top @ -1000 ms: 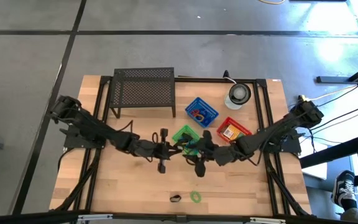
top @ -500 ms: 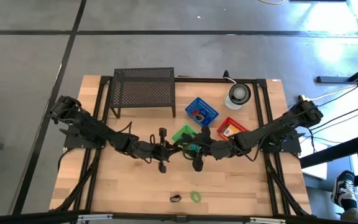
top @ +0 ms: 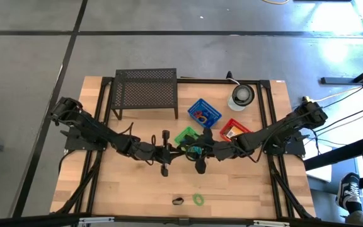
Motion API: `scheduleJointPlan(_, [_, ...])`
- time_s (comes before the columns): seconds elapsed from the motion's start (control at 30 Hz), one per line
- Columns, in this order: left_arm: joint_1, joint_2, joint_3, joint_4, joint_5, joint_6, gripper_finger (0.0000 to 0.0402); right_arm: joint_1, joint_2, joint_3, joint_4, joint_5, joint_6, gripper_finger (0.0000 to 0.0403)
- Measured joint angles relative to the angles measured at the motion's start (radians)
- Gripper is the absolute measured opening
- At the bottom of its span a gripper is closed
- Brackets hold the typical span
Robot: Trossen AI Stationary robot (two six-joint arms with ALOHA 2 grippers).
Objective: Pick & Place Office Desk Supplies
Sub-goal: Put the black rubber band into the green basket
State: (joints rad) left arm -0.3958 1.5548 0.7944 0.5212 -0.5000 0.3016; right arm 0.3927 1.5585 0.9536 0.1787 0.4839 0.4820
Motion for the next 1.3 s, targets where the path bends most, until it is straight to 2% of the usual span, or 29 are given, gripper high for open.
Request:
scheduleJointPlan(0.1, [-0.001, 0.000, 0.000, 0.000, -0.001, 0.000, 0.0008, 0.000, 0.000, 0.000, 0.001, -0.003, 0.000, 0.0191])
scheduleJointPlan(0.23, [-0.001, 0.000, 0.000, 0.000, -0.006, 0.000, 0.0008, 0.000, 0.000, 0.000, 0.002, -0.006, 0.000, 0.0156])
scheduleJointPlan(0.57, [0.001, 0.000, 0.000, -0.001, -0.012, -0.004, 0.0008, 0.001, 0.000, 0.001, 0.004, -0.022, -0.029, 0.0013])
scheduleJointPlan(0.77, [-0.001, 0.000, 0.000, -0.003, -0.004, -0.093, 0.0031, 0.000, 0.000, 0.001, 0.000, -0.032, -0.030, 0.0017])
scheduleJointPlan(1.03, [-0.001, 0.002, 0.000, -0.011, -0.005, -0.169, 0.0130, -0.024, -0.002, 0.002, -0.047, -0.026, -0.018, 0.0010])
scheduleJointPlan(1.17, [-0.005, -0.003, 0.007, 0.024, -0.023, -0.168, 0.0166, -0.054, 0.004, -0.003, -0.181, 0.020, 0.031, 0.0011])
scheduleJointPlan(1.3, [-0.009, -0.004, 0.003, 0.001, -0.056, -0.169, 0.0181, -0.084, 0.000, -0.001, -0.364, 0.067, 0.170, 0.0012])
